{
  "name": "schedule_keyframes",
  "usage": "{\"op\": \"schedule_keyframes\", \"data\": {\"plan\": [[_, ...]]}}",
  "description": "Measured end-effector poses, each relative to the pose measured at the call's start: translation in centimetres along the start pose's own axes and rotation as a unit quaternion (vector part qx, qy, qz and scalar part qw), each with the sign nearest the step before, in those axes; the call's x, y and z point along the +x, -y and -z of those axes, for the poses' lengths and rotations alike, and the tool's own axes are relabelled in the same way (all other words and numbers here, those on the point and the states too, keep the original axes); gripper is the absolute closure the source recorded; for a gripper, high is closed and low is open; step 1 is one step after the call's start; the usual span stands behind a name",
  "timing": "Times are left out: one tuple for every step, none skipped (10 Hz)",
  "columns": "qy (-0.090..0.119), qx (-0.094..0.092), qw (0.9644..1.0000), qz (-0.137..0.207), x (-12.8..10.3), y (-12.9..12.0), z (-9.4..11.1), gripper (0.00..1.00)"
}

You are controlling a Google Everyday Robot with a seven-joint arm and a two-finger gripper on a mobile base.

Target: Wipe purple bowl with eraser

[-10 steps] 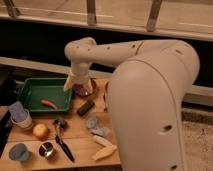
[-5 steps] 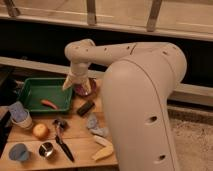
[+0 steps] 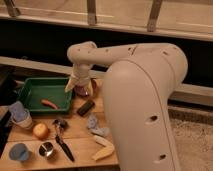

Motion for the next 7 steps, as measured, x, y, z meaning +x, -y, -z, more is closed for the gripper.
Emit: {"op": "schedule_keyframes", "data": {"plan": [[-0.008,0.001,0.9998,-0.017,0.8,1.4,-0.5,0.2],[-0.019,0.003,0.9992,-0.037,1.8,3.1,-1.2,0.2],[-0.025,0.004,0.9985,-0.048,2.3,4.0,-1.6,0.2],[-0.032,0.003,0.9978,-0.058,2.6,4.6,-2.1,0.2],[-0.041,0.0,0.9971,-0.064,2.9,4.8,-2.9,0.2],[-0.045,-0.005,0.9968,-0.066,2.8,4.9,-3.5,0.2],[-0.046,-0.011,0.9968,-0.064,2.5,5.1,-4.4,0.2]]}}
